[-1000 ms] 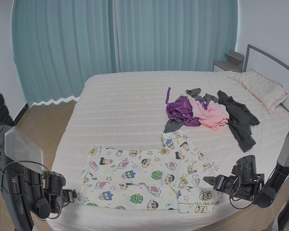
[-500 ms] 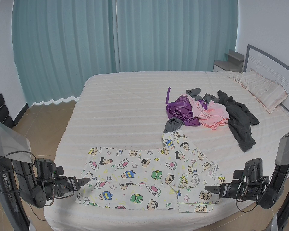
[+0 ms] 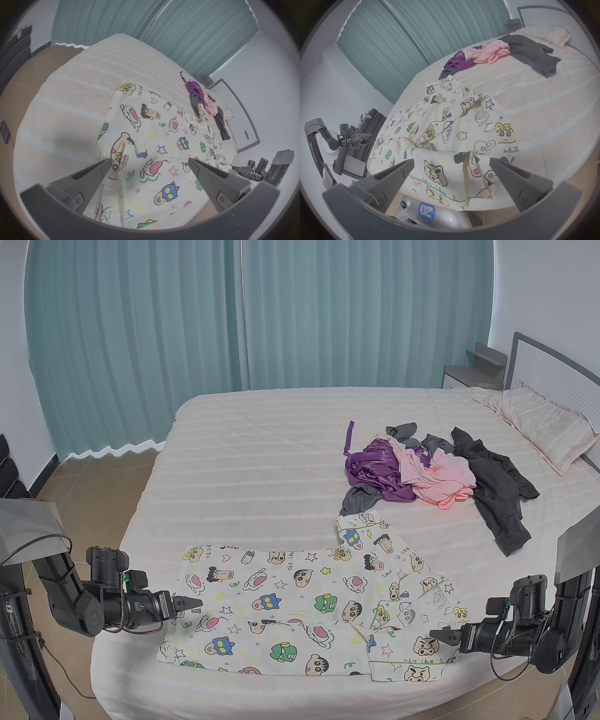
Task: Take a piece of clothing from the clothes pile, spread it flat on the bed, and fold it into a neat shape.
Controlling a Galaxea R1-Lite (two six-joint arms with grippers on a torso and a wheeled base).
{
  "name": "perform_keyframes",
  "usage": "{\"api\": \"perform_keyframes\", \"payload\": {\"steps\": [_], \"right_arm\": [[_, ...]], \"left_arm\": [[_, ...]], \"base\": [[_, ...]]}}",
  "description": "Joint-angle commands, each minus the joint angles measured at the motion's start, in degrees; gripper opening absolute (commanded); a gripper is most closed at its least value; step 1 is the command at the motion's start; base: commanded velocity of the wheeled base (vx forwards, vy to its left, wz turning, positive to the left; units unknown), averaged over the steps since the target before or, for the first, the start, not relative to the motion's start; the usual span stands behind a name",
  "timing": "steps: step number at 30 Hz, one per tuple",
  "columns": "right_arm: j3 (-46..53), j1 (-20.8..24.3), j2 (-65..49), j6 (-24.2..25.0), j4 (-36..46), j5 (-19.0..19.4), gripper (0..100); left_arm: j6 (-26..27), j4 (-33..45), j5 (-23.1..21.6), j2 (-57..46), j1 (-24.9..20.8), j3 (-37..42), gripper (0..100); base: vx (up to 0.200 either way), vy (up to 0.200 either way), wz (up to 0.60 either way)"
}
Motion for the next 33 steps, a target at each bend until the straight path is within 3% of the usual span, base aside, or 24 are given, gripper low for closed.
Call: {"api": "perform_keyframes", "payload": {"steps": [1,12,19,30,31,33], "right_arm": [[1.01,-0.2,3.49,-0.08,-0.54,0.16,100],[1.01,-0.11,5.6,-0.08,-3.71,0.08,100],[1.01,0.15,5.77,-0.08,-3.8,0.08,100],[1.01,0.15,6.3,-0.08,-3.8,0.16,100],[1.01,0.15,6.65,-0.08,-3.88,0.16,100],[1.01,0.07,7.09,0.01,-4.68,0.08,100]], "left_arm": [[0.5,0.06,-0.28,0.91,0.06,-0.97,100],[6.74,0.24,0.51,2.94,0.67,-0.27,100],[7.36,-0.12,2.71,4.34,0.32,0.09,100],[8.59,-0.12,2.71,5.4,-0.12,0.61,100],[8.59,-0.12,2.71,5.4,-0.12,0.88,0],[8.59,-0.2,2.8,5.4,-0.12,1.14,0]], "base": [[0.0,0.0,0.0],[0.0,0.0,0.0],[0.0,0.0,0.0],[0.0,0.0,0.0],[0.0,0.0,0.0],[0.0,0.0,0.0]]}}
